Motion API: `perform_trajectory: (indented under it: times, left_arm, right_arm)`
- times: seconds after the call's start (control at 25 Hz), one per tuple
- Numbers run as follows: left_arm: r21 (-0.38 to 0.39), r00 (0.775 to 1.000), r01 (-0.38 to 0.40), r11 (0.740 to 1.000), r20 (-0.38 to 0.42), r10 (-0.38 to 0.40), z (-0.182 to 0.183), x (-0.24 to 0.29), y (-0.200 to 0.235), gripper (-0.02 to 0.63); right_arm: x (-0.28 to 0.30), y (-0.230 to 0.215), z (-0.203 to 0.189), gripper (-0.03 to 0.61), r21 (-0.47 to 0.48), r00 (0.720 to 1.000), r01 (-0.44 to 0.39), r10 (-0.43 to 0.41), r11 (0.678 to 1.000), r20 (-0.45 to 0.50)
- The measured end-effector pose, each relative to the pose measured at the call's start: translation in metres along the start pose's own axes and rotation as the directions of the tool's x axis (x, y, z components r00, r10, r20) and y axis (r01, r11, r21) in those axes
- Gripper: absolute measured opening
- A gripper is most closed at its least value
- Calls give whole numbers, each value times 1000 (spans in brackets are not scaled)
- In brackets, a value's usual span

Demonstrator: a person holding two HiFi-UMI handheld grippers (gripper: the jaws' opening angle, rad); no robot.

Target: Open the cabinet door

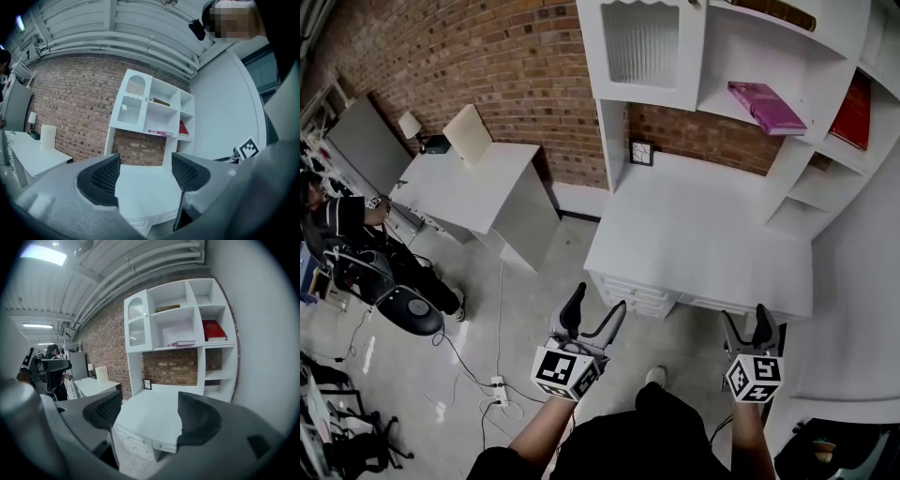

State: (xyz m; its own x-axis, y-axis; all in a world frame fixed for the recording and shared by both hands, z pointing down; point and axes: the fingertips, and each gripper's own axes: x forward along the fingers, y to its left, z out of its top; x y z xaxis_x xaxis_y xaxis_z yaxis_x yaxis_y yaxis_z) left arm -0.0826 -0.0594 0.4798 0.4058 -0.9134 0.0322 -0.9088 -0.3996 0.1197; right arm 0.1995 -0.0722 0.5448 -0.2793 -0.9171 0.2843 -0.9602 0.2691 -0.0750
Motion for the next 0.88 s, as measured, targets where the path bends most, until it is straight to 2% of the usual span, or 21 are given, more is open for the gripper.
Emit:
perform_trajectory:
  times: [0.36,0.68,0.88]
  left_arm:
    - [22,1000,-13,1000,-1,13,1,68,-25,333]
    - [22,999,-3,1000,-33,3,-9,96,-41,333]
    - [-14,1000,9,1000,-29,-9,-17,110,-38,333]
  right_arm:
    - [38,-60,9,362,15,1000,-27,27,1000,8]
    - [49,-82,-1,362,39,999,-42,42,998,-14]
    - [54,-92,-13,362,48,999,-16,18,999,-44]
